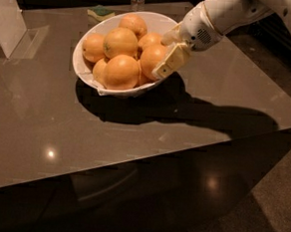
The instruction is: Pick orange from white bowl
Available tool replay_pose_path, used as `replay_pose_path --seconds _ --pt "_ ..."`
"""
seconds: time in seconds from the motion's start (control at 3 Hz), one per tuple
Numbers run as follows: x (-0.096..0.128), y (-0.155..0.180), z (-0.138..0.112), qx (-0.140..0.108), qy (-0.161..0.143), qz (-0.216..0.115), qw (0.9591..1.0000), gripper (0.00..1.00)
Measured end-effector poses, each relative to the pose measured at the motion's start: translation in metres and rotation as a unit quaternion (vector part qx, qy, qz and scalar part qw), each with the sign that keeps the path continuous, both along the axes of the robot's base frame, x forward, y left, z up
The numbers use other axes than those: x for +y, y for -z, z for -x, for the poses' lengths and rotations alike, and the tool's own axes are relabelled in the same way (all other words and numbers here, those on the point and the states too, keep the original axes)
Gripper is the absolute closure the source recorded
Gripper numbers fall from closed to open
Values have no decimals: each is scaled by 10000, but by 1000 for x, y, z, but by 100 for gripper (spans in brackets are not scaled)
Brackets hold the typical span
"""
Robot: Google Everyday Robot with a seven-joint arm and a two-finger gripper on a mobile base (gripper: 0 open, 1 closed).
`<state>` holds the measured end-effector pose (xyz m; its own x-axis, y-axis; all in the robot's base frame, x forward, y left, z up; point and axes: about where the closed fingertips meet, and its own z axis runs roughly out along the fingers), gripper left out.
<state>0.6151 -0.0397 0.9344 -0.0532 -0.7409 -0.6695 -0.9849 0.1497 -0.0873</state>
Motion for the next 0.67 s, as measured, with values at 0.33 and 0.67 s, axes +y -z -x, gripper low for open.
replay_pose_path --seconds 0.33,0.67 --pt "0 -3 0 0 0 0 10000 31" --pt "1 -3 -1 26 22 -24 10000 45"
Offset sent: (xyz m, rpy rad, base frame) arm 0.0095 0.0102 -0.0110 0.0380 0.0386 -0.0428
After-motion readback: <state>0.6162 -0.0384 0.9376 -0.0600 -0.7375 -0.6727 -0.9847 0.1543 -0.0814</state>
